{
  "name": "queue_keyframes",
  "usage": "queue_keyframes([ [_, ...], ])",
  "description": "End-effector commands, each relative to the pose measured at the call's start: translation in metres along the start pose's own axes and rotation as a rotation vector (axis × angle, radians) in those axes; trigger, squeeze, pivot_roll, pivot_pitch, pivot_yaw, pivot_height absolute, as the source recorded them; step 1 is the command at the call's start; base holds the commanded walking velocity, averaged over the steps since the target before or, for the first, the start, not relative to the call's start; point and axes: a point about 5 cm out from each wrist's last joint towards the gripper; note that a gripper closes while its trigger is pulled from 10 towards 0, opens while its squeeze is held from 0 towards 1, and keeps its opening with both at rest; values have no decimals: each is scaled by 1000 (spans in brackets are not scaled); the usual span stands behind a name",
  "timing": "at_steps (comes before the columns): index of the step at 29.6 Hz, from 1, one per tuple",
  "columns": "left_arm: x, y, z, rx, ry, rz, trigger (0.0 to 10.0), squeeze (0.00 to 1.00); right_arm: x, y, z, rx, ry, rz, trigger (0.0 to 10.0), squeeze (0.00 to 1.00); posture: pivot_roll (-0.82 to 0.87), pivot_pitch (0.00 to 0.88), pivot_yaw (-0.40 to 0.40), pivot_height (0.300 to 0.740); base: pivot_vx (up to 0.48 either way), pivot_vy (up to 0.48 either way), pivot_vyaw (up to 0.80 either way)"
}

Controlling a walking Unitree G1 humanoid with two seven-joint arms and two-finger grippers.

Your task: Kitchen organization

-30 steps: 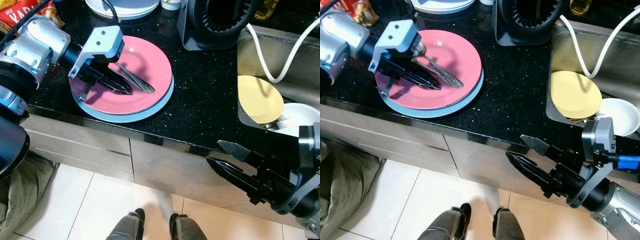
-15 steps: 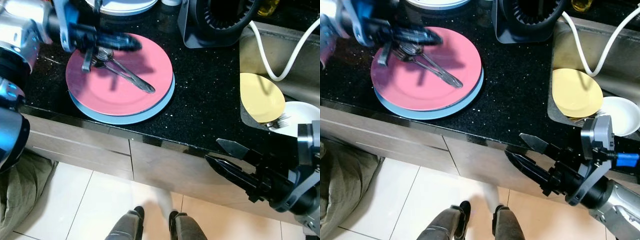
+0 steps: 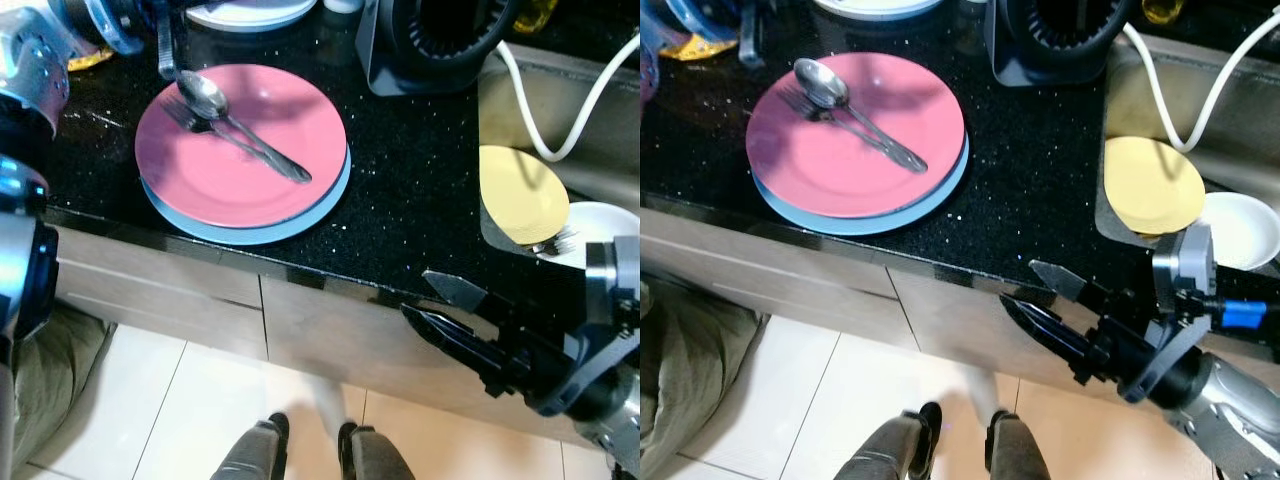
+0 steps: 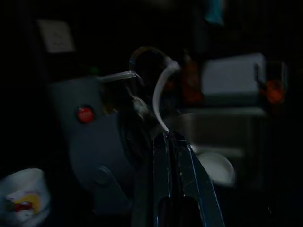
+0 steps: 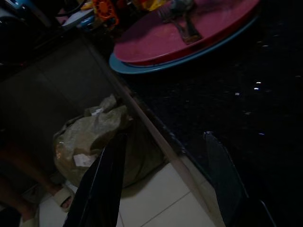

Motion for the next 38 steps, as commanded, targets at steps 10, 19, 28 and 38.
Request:
queue_keyframes([
  [10, -38, -8, -5, -127, 63, 125, 10000, 0, 3, -10, -7, -34, -36, 75, 10000, 0, -28, 254, -14, 740, 0, 0, 0],
  [19, -91, -20, -49, -170, 161, 205, 10000, 0, -5, -26, -2, -115, -13, 75, 10000, 0, -1, 232, -20, 740, 0, 0, 0],
  [28, -137, -18, -74, -171, 282, 199, 10000, 0, -30, -57, 3, -245, -28, -18, 10000, 0, 64, 188, -43, 740, 0, 0, 356],
  [38, -204, 1, -137, 49, 499, 93, 10000, 0, -42, -78, 0, -320, -45, -44, 10000, 0, 101, 136, -44, 740, 0, 0, 793],
])
Point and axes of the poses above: a point about 5 cm out from each wrist's last joint towards the gripper, its own y axis pointing back from the gripper into the wrist, its own z axis along the axis of the wrist's last joint, x = y × z, and after that the axes turned 9 degrees about y, right-handed
